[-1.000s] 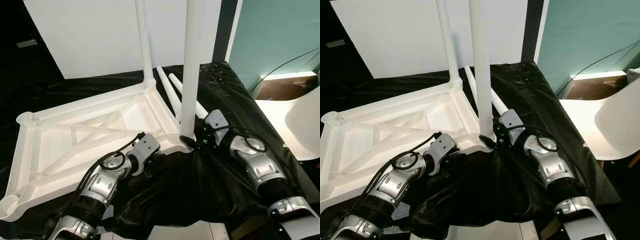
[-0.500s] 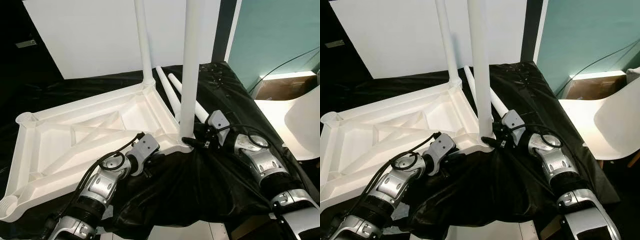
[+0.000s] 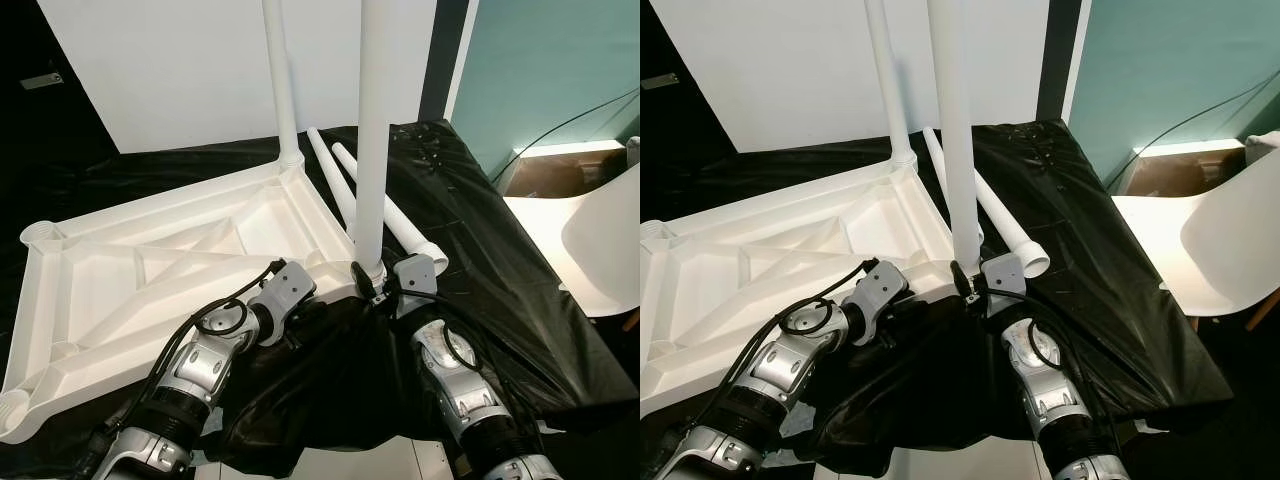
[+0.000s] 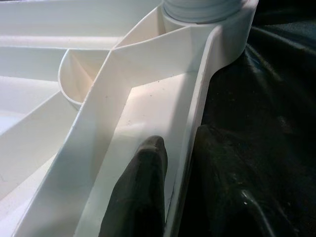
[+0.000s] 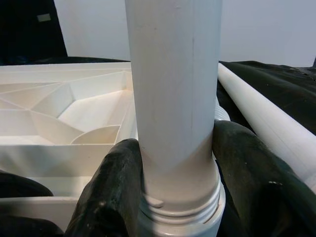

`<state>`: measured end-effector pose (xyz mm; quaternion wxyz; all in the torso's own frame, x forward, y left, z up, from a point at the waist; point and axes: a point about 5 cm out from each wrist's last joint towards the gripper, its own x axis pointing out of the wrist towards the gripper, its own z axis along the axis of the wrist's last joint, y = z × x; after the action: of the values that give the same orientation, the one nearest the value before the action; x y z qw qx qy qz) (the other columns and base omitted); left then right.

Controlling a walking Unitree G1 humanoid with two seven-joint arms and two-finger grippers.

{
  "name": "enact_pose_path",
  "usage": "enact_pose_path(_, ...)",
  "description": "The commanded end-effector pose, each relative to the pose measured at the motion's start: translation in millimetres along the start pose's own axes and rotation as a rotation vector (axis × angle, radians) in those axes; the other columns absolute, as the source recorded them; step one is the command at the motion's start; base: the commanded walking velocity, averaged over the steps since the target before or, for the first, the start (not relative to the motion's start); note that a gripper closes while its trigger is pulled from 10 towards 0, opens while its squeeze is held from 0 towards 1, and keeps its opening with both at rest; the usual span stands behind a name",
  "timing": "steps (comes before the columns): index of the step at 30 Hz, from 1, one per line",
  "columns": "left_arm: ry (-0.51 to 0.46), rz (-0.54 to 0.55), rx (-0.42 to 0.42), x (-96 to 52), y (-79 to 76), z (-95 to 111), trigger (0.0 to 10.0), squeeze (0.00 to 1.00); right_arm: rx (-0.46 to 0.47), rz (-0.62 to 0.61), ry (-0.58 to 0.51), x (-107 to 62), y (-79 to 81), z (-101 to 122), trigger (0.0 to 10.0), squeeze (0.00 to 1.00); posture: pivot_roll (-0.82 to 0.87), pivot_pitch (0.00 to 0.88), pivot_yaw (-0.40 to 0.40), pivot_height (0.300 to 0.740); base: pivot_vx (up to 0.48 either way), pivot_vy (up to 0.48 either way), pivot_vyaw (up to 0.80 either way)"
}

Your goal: Building children table

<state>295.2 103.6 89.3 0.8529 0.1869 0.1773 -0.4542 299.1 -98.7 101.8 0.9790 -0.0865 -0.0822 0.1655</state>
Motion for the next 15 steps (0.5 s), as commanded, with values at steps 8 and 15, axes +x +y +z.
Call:
enact_pose_path(8,0.136,-0.128,-0.068,4.7,-25.9,-35.8,10.0,0.00,0.024,0.078,0.036,15.0,-29.0,4.4,10.0,1.00,-0.03,0.000,0.039,0.740,0.000,0.000,0.00)
enact_pose_path(15,0.139,-0.129,-0.065,4.6,-25.8,-36.3,10.0,0.00,-0.062,0.257,0.047,20.1,-37.7,9.4,10.0,0.00,-0.03,0.000,0.040,0.740,0.000,0.000,0.00)
